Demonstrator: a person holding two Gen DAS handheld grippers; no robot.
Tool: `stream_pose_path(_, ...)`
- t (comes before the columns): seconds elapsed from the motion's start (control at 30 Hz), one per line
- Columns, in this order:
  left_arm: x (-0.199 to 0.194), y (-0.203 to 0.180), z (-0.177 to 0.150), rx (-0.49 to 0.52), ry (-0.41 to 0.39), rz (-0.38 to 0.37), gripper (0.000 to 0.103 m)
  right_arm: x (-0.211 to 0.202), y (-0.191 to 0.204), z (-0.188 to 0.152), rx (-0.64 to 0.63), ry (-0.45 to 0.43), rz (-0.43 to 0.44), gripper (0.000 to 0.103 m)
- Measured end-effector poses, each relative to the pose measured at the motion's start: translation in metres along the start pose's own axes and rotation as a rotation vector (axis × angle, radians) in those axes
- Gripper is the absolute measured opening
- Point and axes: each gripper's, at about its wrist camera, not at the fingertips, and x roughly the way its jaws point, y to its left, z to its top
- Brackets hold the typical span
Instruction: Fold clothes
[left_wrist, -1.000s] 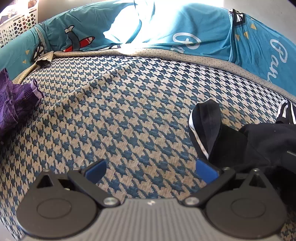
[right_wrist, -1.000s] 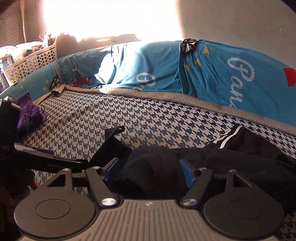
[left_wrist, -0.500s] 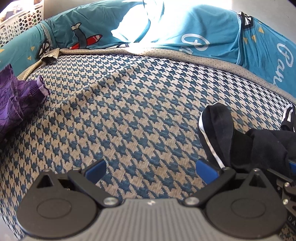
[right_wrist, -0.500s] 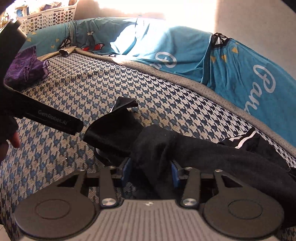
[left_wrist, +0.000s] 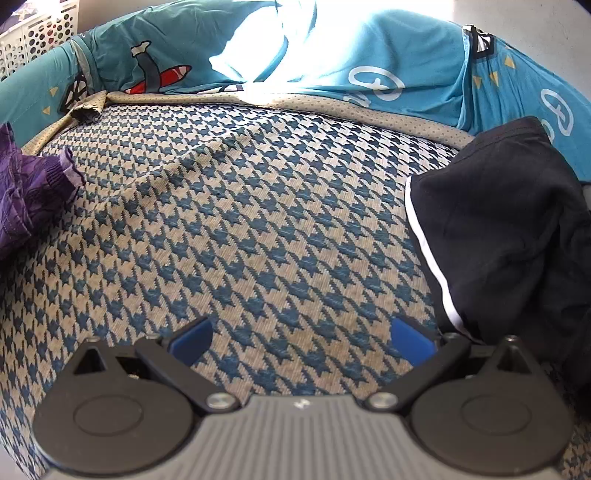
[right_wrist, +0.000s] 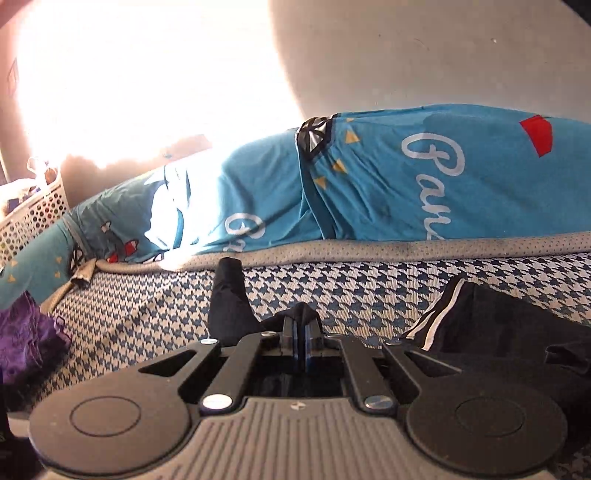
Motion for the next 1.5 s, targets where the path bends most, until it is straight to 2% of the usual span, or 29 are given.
stream_pose_path(0.17,0.002,-0.013,0.003,0.022,-0.008,-0.021,0.103,-0.007,-0.009,0.022,0.083,-0.088,0.018,0.005)
stream_pose_path(0.3,0.005,-0.025,0.010,0.040,-0.009,-0.073,0.103,-0.007,-0.017,0.037,0.134,-0.127,0.040,0.005)
stream_pose_path(0.37,0.004,-0.031,0.014,0.050,-0.028,-0.061,0.103,-0.009,-0.021,0.043,0.155,-0.159,0.025,0.005)
stream_pose_path(0.43,0.002,-0.032,0.020,0.033,-0.046,-0.060,0.103,-0.013,-0.023,0.048,0.175,-0.204,0.010,0.005)
stream_pose_path(0.53,-0.002,-0.025,0.032,-0.027,-0.069,-0.084,0.103,-0.024,-0.018,0.055,0.210,-0.311,0.032,0.005)
stream_pose_path(0.63,-0.008,-0.014,0.042,-0.063,-0.115,-0.049,0.103,-0.034,-0.013,0.061,0.245,-0.418,0.054,0.005)
stream_pose_path(0.7,-0.011,-0.004,0.047,-0.078,-0.133,0.001,0.103,-0.039,-0.007,0.064,0.255,-0.472,0.085,0.006)
stream_pose_path(0.77,-0.013,0.007,0.050,-0.100,-0.145,0.054,0.103,-0.028,0.009,0.056,0.197,-0.410,0.159,0.011)
stream_pose_path(0.83,-0.014,0.022,0.053,-0.152,-0.149,0.100,0.103,-0.021,0.015,0.049,0.162,-0.346,0.166,0.012)
stream_pose_path(0.87,-0.014,0.027,0.053,-0.169,-0.147,0.100,0.103,-0.017,0.018,0.045,0.145,-0.314,0.170,0.016)
stream_pose_path(0.97,-0.016,0.041,0.055,-0.213,-0.141,0.089,0.103,-0.006,0.027,0.035,0.092,-0.217,0.181,0.016)
stream_pose_path(1.1,-0.017,0.042,0.054,-0.213,-0.137,0.080,0.103,0.008,0.039,0.021,0.022,-0.089,0.195,0.020)
stream_pose_path(1.27,-0.016,0.035,0.050,-0.192,-0.128,0.069,0.103,0.026,0.054,0.004,-0.065,0.072,0.211,0.031)
stream_pose_path(1.5,-0.013,0.028,0.047,-0.167,-0.118,0.070,0.103,0.032,0.026,0.008,0.028,0.092,0.073,0.036)
